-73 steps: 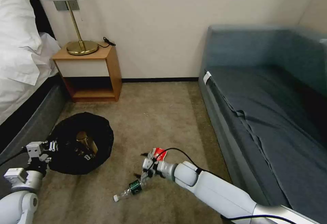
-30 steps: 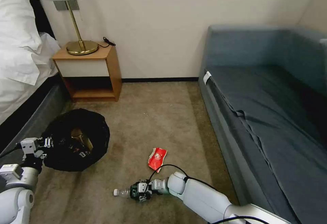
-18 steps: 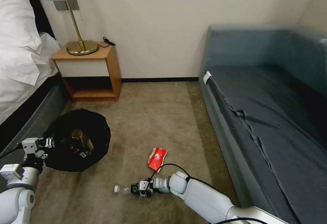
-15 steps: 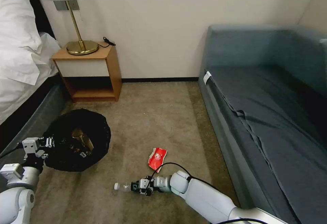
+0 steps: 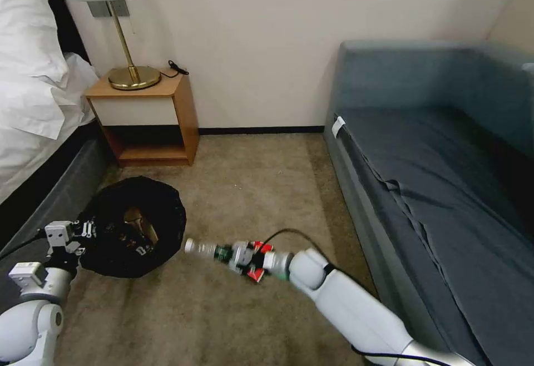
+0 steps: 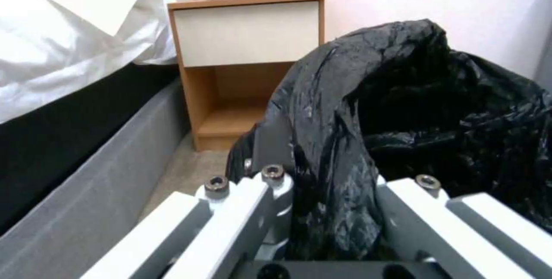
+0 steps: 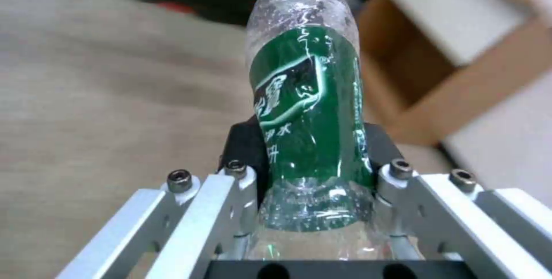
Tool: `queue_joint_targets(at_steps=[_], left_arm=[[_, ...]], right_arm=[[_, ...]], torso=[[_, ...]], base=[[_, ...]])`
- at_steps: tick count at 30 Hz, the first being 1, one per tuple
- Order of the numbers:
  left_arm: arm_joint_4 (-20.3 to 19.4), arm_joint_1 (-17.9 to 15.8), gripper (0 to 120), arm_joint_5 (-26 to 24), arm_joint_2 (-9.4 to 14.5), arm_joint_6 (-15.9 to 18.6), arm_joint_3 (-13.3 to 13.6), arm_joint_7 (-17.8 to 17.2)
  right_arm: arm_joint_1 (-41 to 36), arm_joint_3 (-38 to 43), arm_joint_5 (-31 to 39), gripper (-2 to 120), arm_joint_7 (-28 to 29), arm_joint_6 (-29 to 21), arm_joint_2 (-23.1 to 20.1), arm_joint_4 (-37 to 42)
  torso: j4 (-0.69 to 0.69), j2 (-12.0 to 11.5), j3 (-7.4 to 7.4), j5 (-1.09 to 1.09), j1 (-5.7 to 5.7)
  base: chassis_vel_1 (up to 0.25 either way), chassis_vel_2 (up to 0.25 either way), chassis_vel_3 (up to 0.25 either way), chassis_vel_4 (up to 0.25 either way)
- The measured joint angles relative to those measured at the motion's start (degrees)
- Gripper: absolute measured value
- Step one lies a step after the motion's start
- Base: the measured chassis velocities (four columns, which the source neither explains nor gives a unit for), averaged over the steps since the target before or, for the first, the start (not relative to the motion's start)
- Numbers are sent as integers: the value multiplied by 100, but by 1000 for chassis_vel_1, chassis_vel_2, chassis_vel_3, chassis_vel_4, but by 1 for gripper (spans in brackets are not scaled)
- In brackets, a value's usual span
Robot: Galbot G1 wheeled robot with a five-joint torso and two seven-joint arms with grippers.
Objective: Pick up the trash bin, then pick up the garbage on the floor and place it into the trash bin.
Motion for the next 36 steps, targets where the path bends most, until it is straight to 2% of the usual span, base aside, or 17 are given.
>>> queue_joint_targets(at_steps=[7,13,19,21,22,26,36], left_arm=[[-9,-51,5,-33,36,-9,97,-2],[-34,-86,5,-29,22,-30,235,-5],[13,-184,5,49,-32,-63,381,-11],[86,-212,5,118,-124,-100,433,-16],[86,-212,5,118,-124,-100,433,-16],[168,-213,5,137,-189,-155,447,-14],[263,-250,5,-7,-62,-161,367,-11]], right_arm=[[57,714,-356,24,-32,182,-161,373],[336,796,-329,24,-45,105,-247,619],[1251,-116,156,24,-29,-295,-137,544],[1837,-719,552,24,29,-558,78,328],[1837,-719,552,24,29,-558,78,328],[2337,-1459,1274,24,424,-981,424,76],[2102,-2052,1273,24,841,-942,991,-566]], torso=[[0,0,0,0,0],[-1,0,0,0,0],[0,0,0,-1,0],[1,0,0,-1,0],[1,0,0,-1,0],[2,0,0,-2,0],[1,0,0,-2,0]], base=[[0,0,0,0],[0,0,0,0],[0,0,0,0],[0,0,0,0],[0,0,0,0],[0,0,0,0],[0,0,0,0]])
